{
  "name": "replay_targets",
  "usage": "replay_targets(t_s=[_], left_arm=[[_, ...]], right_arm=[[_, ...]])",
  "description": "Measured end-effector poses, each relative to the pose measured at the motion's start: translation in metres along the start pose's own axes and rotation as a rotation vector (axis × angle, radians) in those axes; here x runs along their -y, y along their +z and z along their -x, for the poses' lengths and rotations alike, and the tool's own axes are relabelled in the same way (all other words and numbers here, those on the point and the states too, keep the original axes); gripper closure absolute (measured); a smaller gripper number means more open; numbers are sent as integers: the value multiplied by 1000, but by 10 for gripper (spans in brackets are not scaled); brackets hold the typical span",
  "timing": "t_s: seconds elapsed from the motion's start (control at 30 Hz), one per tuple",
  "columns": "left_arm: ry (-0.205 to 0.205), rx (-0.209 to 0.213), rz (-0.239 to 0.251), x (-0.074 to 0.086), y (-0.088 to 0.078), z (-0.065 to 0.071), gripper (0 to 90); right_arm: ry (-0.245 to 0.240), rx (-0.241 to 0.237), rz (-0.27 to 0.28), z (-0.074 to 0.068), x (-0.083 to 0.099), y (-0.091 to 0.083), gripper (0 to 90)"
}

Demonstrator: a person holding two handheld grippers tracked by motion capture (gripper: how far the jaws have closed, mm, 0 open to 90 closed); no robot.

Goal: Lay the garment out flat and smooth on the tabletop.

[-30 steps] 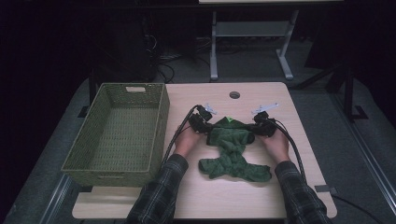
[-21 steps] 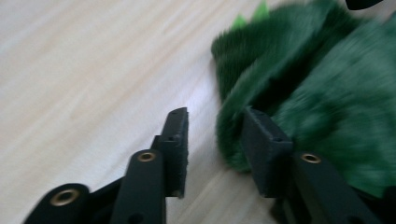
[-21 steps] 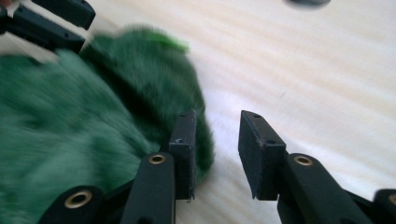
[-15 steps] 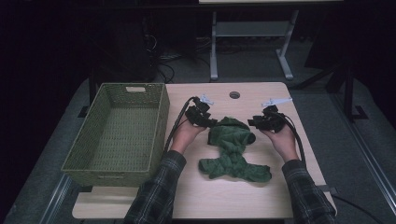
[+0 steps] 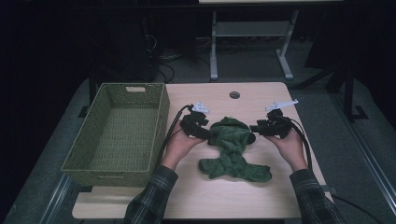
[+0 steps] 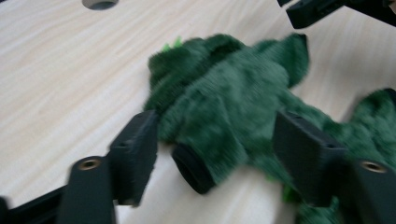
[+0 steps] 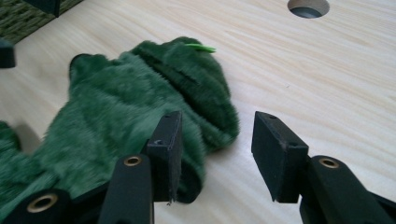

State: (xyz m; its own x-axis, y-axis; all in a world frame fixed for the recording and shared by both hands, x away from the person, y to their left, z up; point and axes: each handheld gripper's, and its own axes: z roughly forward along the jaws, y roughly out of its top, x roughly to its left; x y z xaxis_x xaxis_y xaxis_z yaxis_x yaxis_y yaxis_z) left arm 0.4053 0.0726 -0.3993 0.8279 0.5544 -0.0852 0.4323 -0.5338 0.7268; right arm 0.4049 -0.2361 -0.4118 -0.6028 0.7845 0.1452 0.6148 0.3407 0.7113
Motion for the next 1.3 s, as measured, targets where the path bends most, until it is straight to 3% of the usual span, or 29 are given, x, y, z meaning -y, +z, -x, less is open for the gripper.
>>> replay_targets(t_s=[0.3,0.37,0.53,0.7,0.9,1.0,1.3], left_arm=[[40,-4,-22,29,-15,32,144],[52,-3,-36,36,-17,41,137],[73,-7,-31,59,-20,61,127],[117,-43,-42,85,-24,79,127],[88,-33,-50,115,-27,84,127],[107,-33,-73,124,-28,87,127],[78,-19,-47,144,-34,92,126]], right_arm=[[-21,-4,2,-21,14,-8,505],[-18,-7,26,-26,16,-12,512],[-39,0,16,-36,19,-16,523],[-60,-8,41,-49,22,-26,532],[-59,-16,41,-57,28,-30,540],[-57,-31,51,-65,31,-31,542],[-104,-75,28,-95,32,-25,564]])
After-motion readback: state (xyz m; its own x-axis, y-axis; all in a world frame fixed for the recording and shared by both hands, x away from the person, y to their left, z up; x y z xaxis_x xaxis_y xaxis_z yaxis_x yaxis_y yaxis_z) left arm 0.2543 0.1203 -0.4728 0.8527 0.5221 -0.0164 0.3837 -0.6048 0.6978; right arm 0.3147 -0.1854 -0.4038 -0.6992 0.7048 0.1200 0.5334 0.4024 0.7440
